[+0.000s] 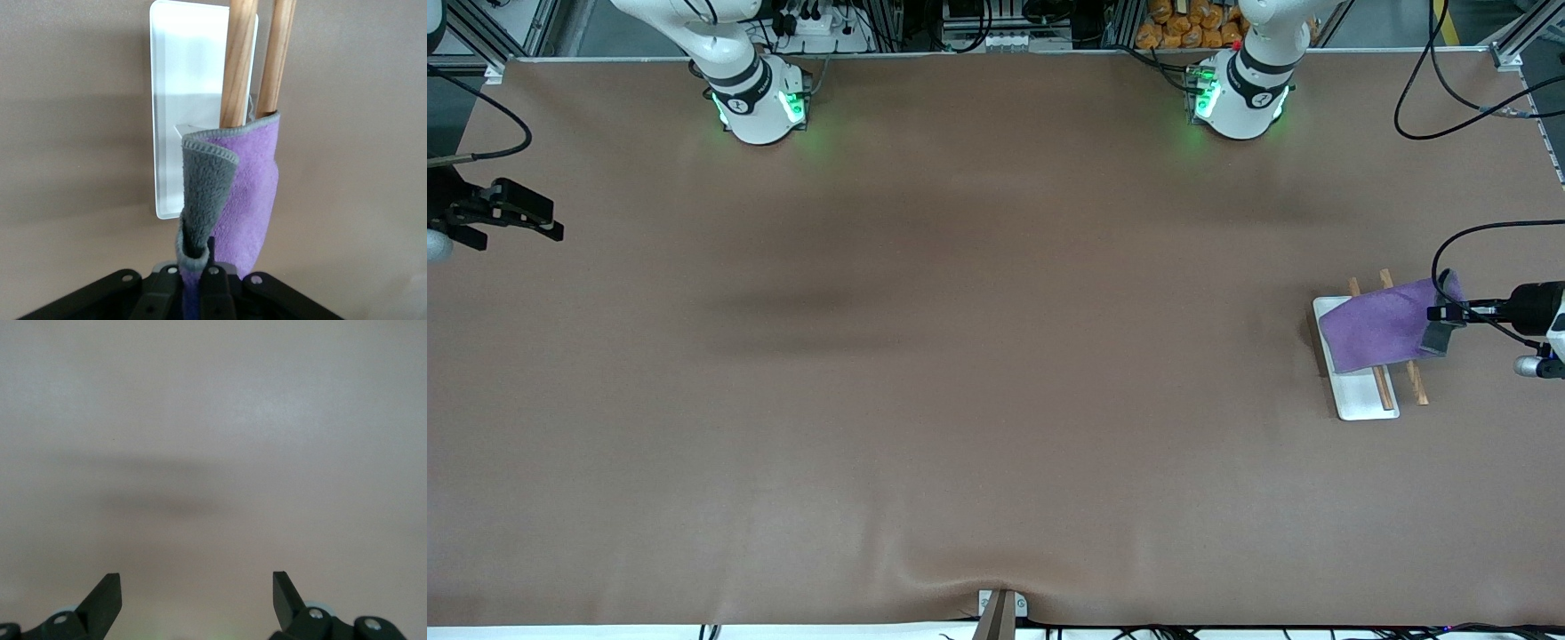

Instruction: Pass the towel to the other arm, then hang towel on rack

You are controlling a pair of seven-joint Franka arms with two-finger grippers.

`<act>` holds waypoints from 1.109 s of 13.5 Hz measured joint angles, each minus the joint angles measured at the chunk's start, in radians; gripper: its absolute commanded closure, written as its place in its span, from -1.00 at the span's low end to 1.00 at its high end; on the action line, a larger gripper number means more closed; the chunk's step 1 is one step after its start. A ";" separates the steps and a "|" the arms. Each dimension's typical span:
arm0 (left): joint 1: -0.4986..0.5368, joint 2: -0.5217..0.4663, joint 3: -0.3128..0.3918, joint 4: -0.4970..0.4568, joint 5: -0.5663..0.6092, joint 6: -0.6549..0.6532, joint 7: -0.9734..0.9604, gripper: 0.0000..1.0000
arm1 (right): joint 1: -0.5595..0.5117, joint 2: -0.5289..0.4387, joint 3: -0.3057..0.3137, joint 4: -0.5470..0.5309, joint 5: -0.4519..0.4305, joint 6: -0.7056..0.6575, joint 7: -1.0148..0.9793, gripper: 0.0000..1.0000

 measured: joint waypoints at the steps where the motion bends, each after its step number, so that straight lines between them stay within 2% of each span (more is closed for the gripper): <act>1: 0.000 0.005 -0.002 0.001 0.000 0.000 0.000 0.11 | 0.002 0.001 0.000 0.003 0.000 0.000 0.000 -1.00; 2: 0.000 0.008 -0.003 0.003 0.000 0.001 0.000 -0.42 | 0.003 0.001 0.000 0.006 0.000 0.000 0.000 -1.00; 6: 0.000 0.015 -0.004 0.010 0.000 0.006 0.008 -0.43 | 0.017 0.005 0.002 0.029 0.000 -0.023 0.007 -1.00; 9: 0.013 0.022 -0.003 0.010 0.000 0.015 0.058 -0.37 | 0.038 0.005 0.002 0.032 0.000 -0.027 0.124 -1.00; 11: 0.025 0.027 -0.002 0.011 0.000 0.019 0.081 -0.42 | 0.045 0.005 0.002 0.033 0.000 -0.027 0.158 -1.00; 12: 0.027 0.028 -0.003 0.016 0.000 0.021 0.088 -0.85 | 0.046 0.005 0.002 0.034 0.000 -0.027 0.160 -1.00; 13: 0.028 0.027 -0.003 0.033 0.000 0.015 0.090 -1.00 | 0.048 0.006 0.002 0.035 0.000 -0.027 0.163 -1.00; 15: 0.027 0.009 -0.007 0.079 0.000 -0.041 0.090 -1.00 | 0.050 0.006 0.002 0.037 0.000 -0.027 0.169 -1.00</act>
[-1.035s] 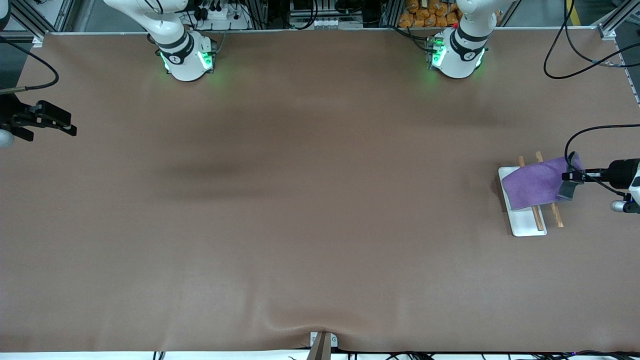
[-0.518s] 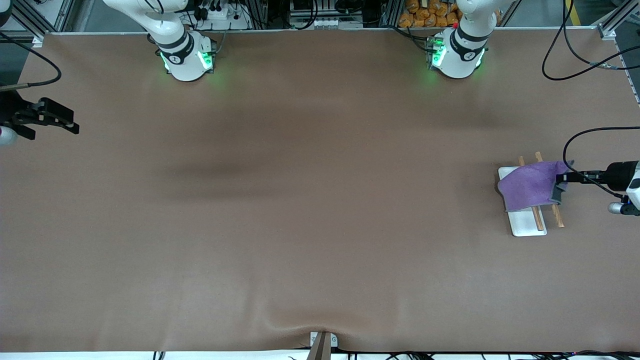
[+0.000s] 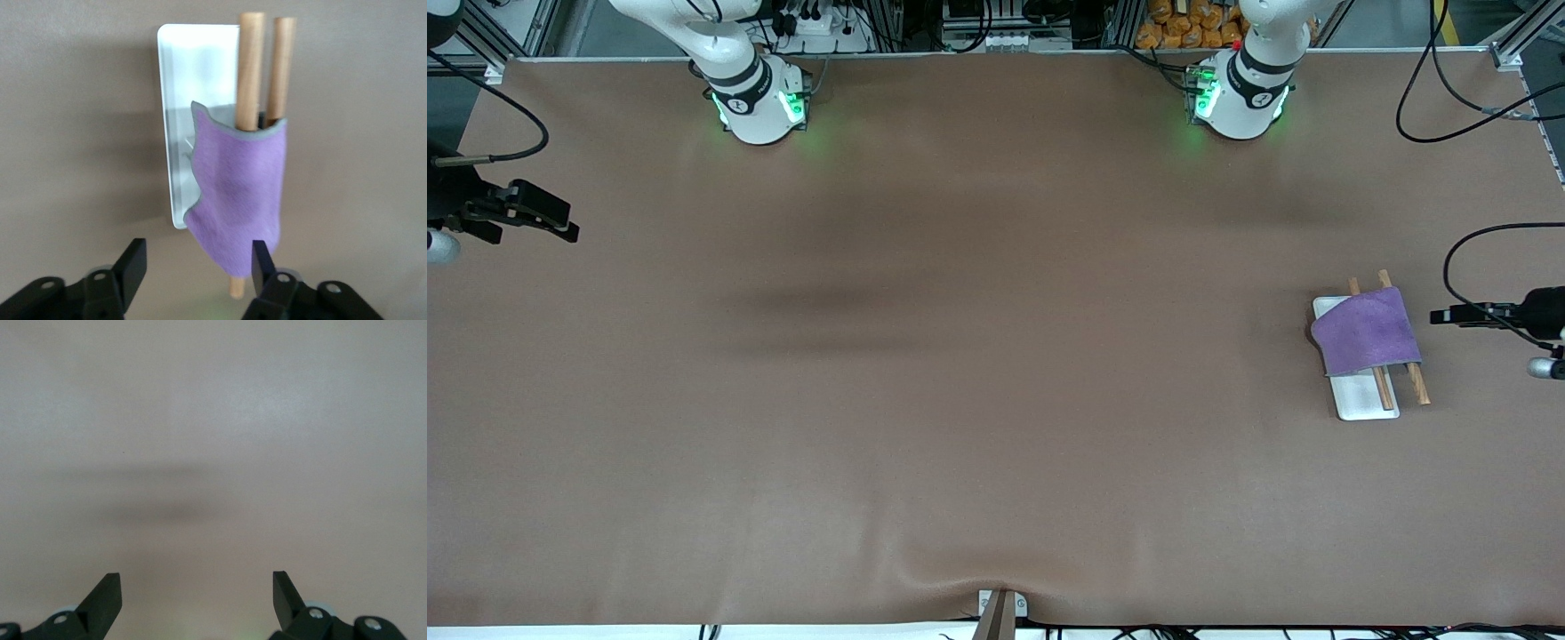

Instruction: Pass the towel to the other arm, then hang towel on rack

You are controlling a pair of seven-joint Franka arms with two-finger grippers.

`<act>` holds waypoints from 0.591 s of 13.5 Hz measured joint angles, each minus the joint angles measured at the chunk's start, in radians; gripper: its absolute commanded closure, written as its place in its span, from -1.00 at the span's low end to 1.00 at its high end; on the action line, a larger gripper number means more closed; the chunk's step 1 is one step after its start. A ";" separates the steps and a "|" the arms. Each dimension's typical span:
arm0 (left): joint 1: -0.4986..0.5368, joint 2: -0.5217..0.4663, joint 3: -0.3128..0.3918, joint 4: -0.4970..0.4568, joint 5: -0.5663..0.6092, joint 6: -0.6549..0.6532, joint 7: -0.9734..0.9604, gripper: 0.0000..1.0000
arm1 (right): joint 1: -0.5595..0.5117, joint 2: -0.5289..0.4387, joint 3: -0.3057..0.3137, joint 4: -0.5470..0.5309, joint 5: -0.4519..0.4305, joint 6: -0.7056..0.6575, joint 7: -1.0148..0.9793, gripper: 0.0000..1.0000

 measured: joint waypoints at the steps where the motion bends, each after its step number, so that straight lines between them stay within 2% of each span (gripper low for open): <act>1: -0.001 -0.022 -0.003 0.018 0.000 -0.033 0.000 -1.00 | 0.000 0.000 -0.001 0.000 0.000 0.000 0.002 -1.00; 4: -0.008 -0.128 -0.018 0.037 0.000 -0.098 -0.001 -1.00 | 0.000 0.001 -0.002 0.001 0.000 0.000 0.003 -1.00; 8: -0.013 -0.275 -0.099 0.038 0.000 -0.144 -0.126 -1.00 | 0.000 0.002 -0.002 0.001 0.000 -0.002 0.003 -1.00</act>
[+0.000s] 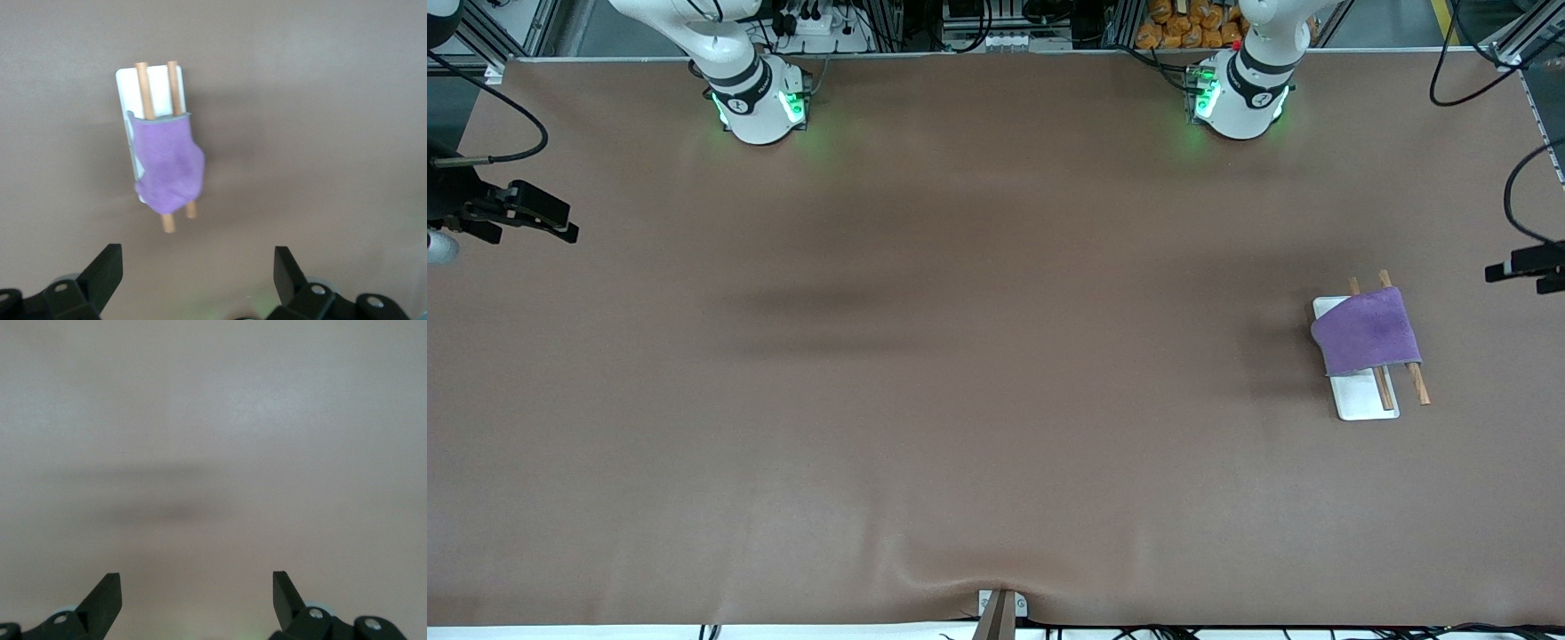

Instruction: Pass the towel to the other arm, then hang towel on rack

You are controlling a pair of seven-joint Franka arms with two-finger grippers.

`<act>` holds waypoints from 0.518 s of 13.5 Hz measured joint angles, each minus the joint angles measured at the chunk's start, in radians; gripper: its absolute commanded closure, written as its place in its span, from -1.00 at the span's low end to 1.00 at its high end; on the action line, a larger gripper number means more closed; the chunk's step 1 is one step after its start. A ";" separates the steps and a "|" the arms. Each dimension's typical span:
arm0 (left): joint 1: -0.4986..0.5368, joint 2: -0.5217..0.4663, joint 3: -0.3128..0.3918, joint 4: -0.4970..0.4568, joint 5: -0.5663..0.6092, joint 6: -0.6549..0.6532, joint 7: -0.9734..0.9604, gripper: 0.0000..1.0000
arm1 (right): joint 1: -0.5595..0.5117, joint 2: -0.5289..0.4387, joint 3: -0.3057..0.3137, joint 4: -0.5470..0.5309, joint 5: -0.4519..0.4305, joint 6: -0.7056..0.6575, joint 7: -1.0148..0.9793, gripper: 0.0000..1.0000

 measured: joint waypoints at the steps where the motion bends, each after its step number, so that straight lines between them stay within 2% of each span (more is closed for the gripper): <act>1: -0.001 -0.033 -0.029 0.000 0.003 -0.005 -0.061 -1.00 | 0.000 0.000 0.000 0.000 0.000 0.000 0.000 -1.00; 5: -0.005 -0.145 -0.171 -0.002 0.030 -0.010 -0.345 -1.00 | 0.000 0.000 -0.001 0.000 0.000 -0.001 0.000 -1.00; 7: -0.006 -0.179 -0.244 -0.003 0.080 -0.014 -0.454 -1.00 | 0.000 0.000 -0.001 0.001 0.000 -0.004 0.000 -1.00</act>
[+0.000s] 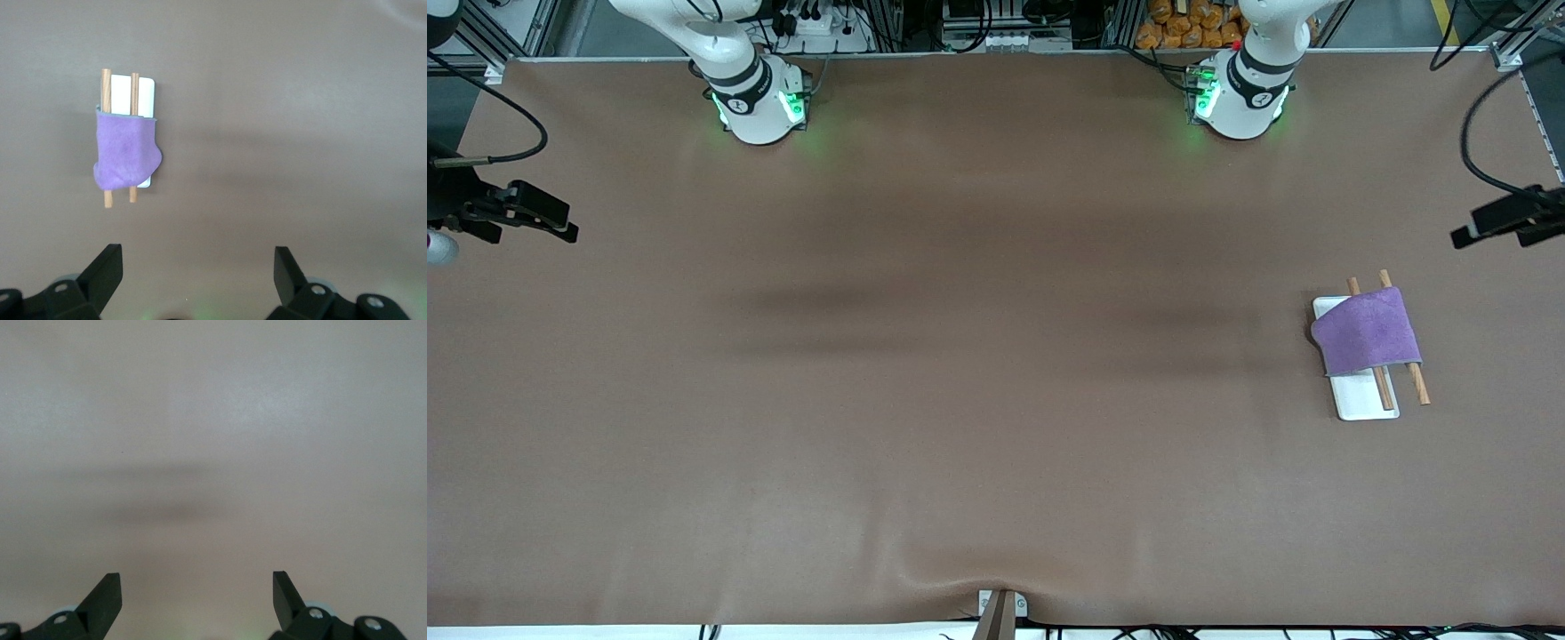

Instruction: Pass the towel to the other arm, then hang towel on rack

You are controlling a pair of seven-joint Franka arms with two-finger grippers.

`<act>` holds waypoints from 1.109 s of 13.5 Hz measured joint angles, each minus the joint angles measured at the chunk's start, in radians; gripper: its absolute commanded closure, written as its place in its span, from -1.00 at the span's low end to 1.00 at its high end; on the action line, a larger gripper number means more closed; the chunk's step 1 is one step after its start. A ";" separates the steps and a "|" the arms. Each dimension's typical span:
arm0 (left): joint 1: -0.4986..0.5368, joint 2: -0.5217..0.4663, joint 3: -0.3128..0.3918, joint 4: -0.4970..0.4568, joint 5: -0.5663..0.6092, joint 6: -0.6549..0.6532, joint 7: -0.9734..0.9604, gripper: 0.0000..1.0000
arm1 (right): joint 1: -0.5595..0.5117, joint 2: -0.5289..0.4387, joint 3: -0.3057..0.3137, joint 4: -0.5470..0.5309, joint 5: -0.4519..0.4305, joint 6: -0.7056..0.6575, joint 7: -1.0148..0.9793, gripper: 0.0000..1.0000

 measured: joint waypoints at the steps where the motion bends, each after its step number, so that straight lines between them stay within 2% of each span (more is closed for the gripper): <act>1: 0.000 -0.008 -0.040 -0.001 0.035 -0.001 -0.038 -1.00 | 0.000 0.000 0.000 0.000 0.000 -0.001 0.000 -1.00; 3: -0.003 -0.013 -0.102 -0.002 0.083 0.000 -0.073 -1.00 | 0.000 0.000 0.000 0.000 0.000 -0.002 0.000 -1.00; 4: -0.003 -0.013 -0.112 -0.001 0.093 0.001 -0.073 -1.00 | 0.000 0.000 0.000 0.000 0.000 -0.002 0.000 -1.00; 12: -0.001 -0.013 -0.119 0.028 0.095 0.008 -0.021 -1.00 | 0.000 0.000 0.000 0.000 0.000 -0.005 0.000 -1.00; 14: -0.034 -0.013 -0.115 0.031 0.097 0.022 -0.021 -1.00 | 0.000 0.000 -0.001 0.000 0.000 -0.009 0.000 -1.00; 15: -0.070 -0.013 -0.091 0.033 0.104 0.024 -0.022 -1.00 | 0.000 0.000 -0.001 0.000 0.000 -0.010 0.000 -1.00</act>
